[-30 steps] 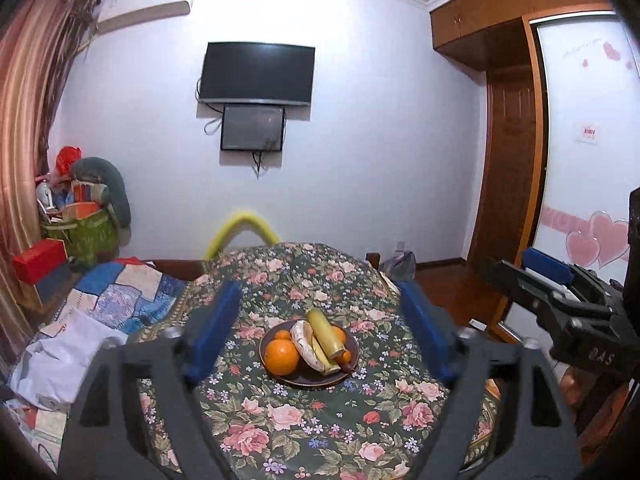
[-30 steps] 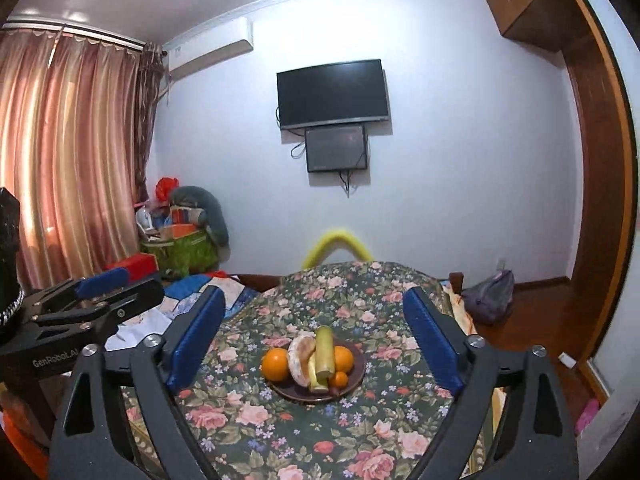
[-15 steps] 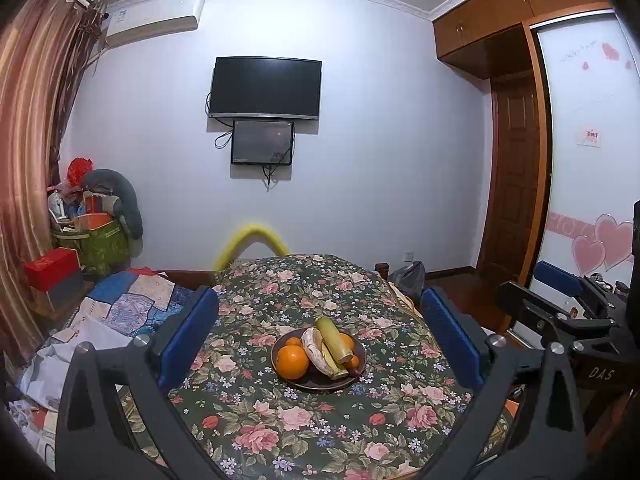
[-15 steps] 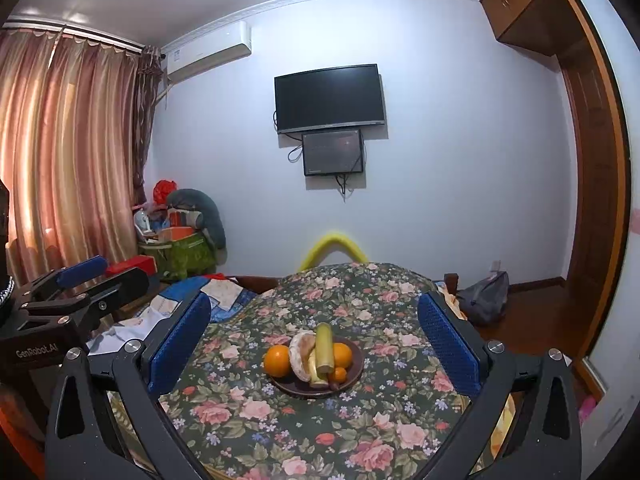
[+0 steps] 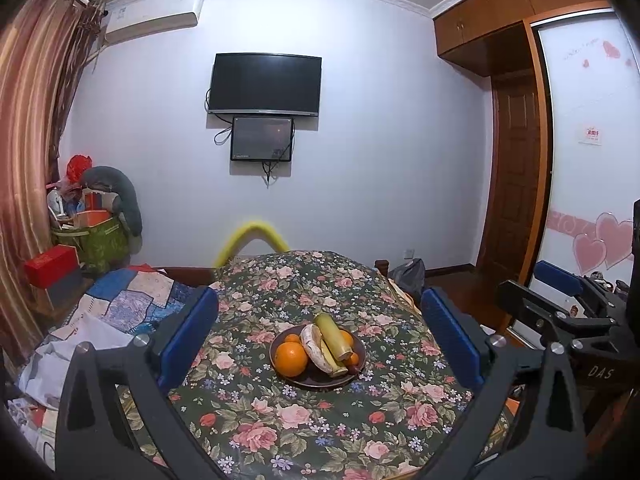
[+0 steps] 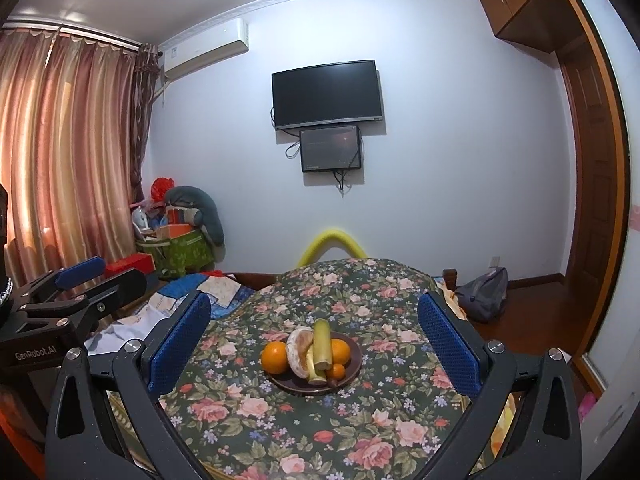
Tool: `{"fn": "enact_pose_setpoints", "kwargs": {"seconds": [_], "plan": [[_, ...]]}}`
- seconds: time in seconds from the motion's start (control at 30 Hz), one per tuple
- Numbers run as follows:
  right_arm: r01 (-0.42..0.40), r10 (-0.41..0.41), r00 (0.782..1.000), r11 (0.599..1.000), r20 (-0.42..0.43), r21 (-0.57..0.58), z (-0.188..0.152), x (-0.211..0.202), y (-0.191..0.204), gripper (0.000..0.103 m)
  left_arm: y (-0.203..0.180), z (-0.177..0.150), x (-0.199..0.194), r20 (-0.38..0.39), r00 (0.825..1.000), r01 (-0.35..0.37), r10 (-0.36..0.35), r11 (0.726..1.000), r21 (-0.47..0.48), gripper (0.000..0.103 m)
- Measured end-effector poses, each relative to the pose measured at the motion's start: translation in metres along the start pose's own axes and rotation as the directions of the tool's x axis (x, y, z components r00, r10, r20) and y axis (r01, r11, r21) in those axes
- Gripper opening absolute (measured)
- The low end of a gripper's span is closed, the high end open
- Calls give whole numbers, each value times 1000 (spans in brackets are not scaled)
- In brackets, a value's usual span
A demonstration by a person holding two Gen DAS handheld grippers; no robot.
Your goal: Organize fruits
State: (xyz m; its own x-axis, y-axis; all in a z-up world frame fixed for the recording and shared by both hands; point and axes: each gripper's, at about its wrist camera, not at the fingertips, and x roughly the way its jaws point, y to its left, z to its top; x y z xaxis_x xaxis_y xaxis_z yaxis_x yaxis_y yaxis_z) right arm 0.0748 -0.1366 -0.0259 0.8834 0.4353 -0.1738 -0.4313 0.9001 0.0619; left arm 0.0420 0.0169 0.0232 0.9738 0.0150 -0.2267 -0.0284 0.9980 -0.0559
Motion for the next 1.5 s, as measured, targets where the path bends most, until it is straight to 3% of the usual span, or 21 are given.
{"fn": "enact_pose_setpoints", "kwargs": {"seconds": [1.5], "plan": [[13,-13,1000,1000,-19,7,2,2,-4,103,-1,-3,6,-9,1000,23,-23,1000,5,103]]}}
